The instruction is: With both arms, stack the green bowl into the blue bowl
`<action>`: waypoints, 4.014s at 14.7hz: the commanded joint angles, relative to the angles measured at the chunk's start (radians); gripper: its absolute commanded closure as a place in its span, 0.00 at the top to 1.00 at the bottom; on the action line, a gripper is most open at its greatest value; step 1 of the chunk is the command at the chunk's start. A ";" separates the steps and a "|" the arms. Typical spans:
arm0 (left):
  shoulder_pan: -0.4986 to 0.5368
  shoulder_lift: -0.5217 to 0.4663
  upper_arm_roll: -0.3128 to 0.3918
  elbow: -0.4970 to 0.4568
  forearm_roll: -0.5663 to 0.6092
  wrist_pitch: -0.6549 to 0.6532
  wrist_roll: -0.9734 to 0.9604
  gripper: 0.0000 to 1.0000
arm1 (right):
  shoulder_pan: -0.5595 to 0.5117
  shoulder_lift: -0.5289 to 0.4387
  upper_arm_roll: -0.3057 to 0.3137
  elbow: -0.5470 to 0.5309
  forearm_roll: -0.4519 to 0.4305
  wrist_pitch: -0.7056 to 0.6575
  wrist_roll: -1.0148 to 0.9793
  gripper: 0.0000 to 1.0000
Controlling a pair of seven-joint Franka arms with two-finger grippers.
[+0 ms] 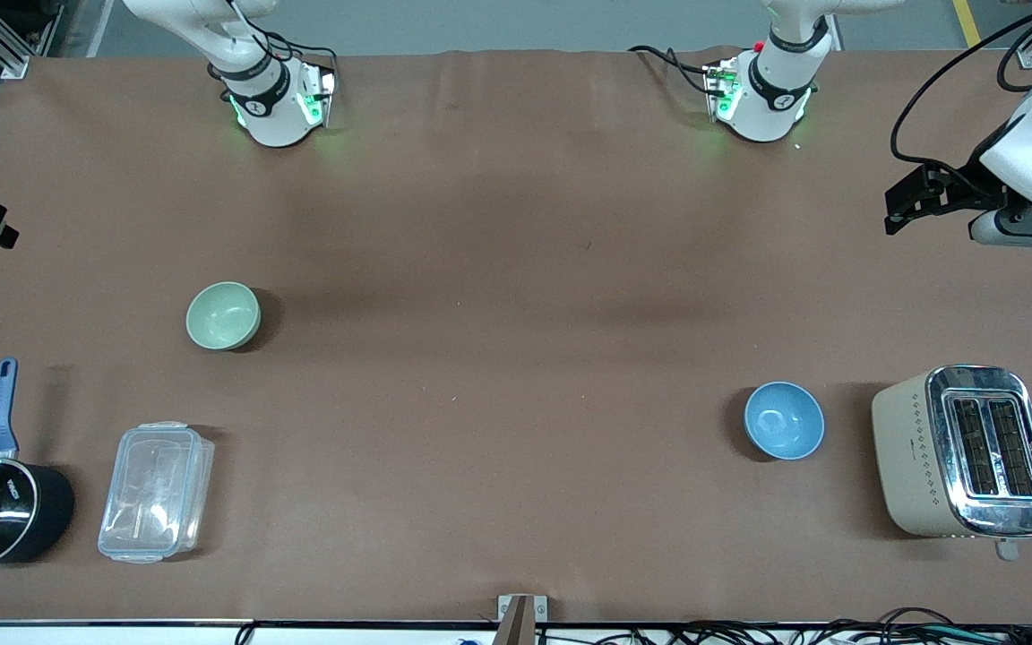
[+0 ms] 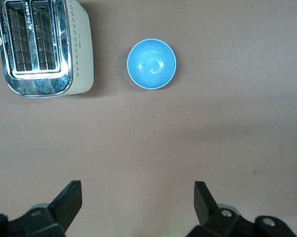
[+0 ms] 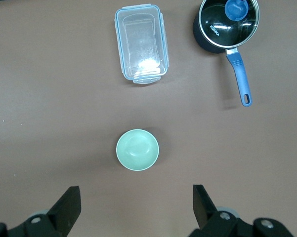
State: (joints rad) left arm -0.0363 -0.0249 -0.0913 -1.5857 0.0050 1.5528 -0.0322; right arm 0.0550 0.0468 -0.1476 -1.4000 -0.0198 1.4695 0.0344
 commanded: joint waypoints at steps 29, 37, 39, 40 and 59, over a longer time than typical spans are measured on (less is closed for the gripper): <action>0.075 0.666 0.005 -0.165 0.110 0.935 -0.015 0.46 | -0.004 0.085 -0.049 -1.086 -0.063 1.211 -0.051 1.00; 0.073 0.626 -0.024 -0.156 0.098 0.809 -0.069 0.00 | -0.011 0.150 -0.056 -1.136 -0.063 1.362 -0.056 0.60; 0.076 0.594 -0.088 -0.099 0.084 0.677 -0.103 0.00 | -0.012 0.154 -0.056 -1.136 -0.063 1.362 -0.056 0.35; 0.078 0.579 -0.128 -0.073 0.061 0.618 -0.147 0.00 | -0.014 0.157 -0.056 -1.136 -0.063 1.364 -0.056 0.25; -0.499 0.783 -0.224 0.035 0.044 0.855 -0.940 0.00 | 0.158 0.128 0.112 -0.538 0.149 0.591 0.448 0.00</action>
State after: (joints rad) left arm -0.4389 0.7393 -0.3938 -1.5884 0.0555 2.3806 -0.9404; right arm 0.1854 0.1316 -0.0749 -1.9910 0.1136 2.0665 0.3519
